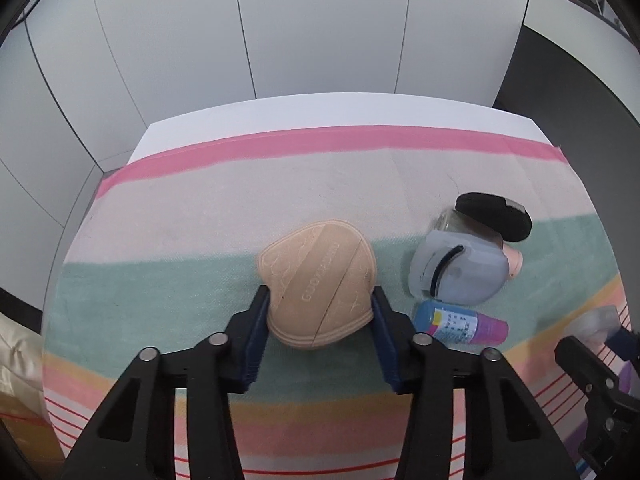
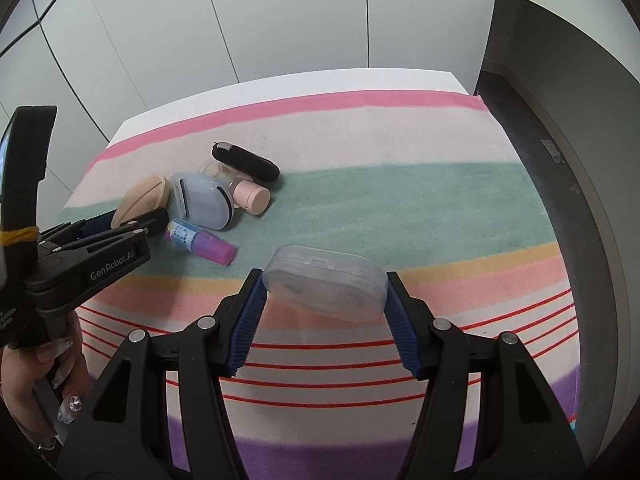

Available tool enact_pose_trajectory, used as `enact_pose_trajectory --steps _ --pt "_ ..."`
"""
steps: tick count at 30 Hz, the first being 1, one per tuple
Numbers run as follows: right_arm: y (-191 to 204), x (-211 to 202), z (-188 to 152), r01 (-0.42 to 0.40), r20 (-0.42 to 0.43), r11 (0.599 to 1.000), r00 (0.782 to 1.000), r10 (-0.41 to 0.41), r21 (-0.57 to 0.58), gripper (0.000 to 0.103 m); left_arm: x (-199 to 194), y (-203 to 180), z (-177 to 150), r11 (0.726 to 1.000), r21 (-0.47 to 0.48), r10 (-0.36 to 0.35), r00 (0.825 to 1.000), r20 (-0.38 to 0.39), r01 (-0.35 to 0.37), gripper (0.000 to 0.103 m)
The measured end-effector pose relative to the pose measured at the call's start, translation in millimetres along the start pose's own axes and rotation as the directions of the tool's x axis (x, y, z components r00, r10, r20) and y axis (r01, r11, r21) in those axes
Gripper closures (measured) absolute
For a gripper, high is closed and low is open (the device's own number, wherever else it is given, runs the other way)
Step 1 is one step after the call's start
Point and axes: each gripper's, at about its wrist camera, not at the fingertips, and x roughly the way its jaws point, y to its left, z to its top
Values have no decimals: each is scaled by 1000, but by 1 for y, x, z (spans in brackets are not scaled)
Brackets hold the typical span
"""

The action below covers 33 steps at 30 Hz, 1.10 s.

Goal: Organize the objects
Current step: 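Grasp the tan puff with the left tool while the right tool grasps the clear plastic case, then lift the tan puff and clear case and carry them toward the box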

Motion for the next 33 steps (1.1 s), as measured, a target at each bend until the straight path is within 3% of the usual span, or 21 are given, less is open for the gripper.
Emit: enact_pose_trajectory --steps 5,16,22,33 --pt "6 -3 0 2 -3 1000 1000 -2 -12 42 -9 8 -3 999 -47 -18 1000 -14 18 62" --pt "18 -31 8 7 0 998 1000 -7 -59 42 -58 15 7 999 -31 -13 999 32 14 63" --pt "27 -69 28 22 31 996 999 -19 -90 42 -96 31 19 997 -70 11 1000 14 -10 66" --pt "49 -164 70 22 109 988 994 -5 -154 42 -197 54 34 994 -109 30 998 52 -25 68"
